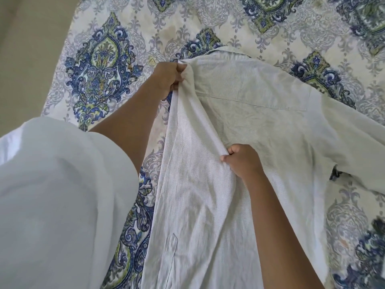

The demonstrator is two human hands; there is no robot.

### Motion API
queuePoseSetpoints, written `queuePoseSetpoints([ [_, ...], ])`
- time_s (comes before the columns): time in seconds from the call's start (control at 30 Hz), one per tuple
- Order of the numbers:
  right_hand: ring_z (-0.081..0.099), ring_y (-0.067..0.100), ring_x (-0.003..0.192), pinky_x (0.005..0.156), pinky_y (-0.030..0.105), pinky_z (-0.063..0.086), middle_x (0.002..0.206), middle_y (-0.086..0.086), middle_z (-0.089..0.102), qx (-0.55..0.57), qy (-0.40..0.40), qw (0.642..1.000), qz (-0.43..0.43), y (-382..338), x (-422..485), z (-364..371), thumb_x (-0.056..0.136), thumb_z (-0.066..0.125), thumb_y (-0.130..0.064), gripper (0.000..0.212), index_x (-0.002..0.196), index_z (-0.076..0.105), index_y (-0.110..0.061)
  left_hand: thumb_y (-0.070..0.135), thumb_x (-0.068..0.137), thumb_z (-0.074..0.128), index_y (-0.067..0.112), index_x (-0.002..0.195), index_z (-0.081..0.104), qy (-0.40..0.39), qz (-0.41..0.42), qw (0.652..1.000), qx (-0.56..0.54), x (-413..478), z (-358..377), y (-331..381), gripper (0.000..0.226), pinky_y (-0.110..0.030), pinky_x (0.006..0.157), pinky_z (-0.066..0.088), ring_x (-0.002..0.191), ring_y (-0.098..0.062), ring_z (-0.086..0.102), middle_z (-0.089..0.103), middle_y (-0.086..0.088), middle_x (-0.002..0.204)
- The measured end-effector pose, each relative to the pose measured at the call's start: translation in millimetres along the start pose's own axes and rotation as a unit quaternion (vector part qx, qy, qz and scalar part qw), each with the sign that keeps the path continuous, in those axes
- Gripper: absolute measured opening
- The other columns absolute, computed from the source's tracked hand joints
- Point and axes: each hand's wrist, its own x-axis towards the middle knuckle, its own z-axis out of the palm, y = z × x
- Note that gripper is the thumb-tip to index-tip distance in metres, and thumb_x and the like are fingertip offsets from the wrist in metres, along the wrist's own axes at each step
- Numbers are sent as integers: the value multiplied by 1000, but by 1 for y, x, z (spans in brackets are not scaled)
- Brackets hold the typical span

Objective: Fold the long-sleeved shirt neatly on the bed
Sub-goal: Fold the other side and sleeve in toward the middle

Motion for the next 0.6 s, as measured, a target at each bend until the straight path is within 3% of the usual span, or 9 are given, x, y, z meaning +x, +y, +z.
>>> queuePoseSetpoints([
  [0.07, 46, 18, 61, 60, 28, 38, 66, 5, 52, -2, 28, 1000, 8, 3, 0, 1, 82, 65, -14, 16, 80, 59, 0, -21, 81, 44, -1, 112, 63, 0, 2, 1000, -9, -2, 2, -1, 41, -22, 59, 47, 62, -12, 52, 58, -2, 75],
  [0.13, 43, 15, 58, 56, 26, 35, 63, 1, 49, -36, 37, 999, 9, 3, -2, 4, 83, 63, -15, 14, 75, 55, -7, -20, 81, 44, 2, 99, 66, -12, -6, 999, -31, 0, 2, -4, 37, -19, 57, 49, 60, -9, 55, 61, 0, 69],
  [0.23, 39, 15, 56, 53, 26, 32, 62, 1, 45, -2, 23, 1000, 6, 1, -4, 4, 82, 62, -19, 17, 73, 53, -8, 2, 84, 61, 7, 84, 63, -9, -4, 1000, 8, -1, 6, 2, 5, -16, 49, 45, 56, -8, 52, 58, 1, 67],
  [0.33, 31, 9, 47, 47, 20, 28, 55, -5, 37, 64, -19, 998, 2, -1, -11, 0, 84, 63, -23, 30, 66, 42, -13, 24, 84, 67, 6, 80, 57, 30, 20, 979, 201, 11, 14, 10, 22, -20, 54, 45, 56, -10, 50, 54, -1, 67],
  [0.4, 37, 10, 51, 48, 19, 30, 61, -1, 43, 99, -49, 994, 0, -2, -14, 0, 86, 62, -20, 24, 71, 51, -5, 22, 89, 60, 6, 71, 53, 61, 48, 943, 323, 16, 20, 14, 25, -19, 53, 41, 54, -10, 46, 48, 0, 63],
  [0.5, 44, 17, 64, 54, 23, 34, 74, 8, 50, 110, -34, 993, 7, 1, -14, 3, 87, 60, -15, 24, 90, 59, 8, 13, 88, 52, 19, 63, 44, 73, 51, 954, 287, 26, 20, 9, 27, -22, 61, 44, 60, -10, 45, 45, 4, 66],
  [0.6, 40, 13, 56, 50, 18, 33, 67, 5, 47, 119, -29, 992, 3, 3, -15, 2, 86, 61, -17, 19, 79, 58, 0, 6, 88, 51, 21, 64, 48, 73, 41, 981, 174, 20, 13, 1, 29, -25, 67, 51, 64, -13, 52, 50, 3, 68],
])
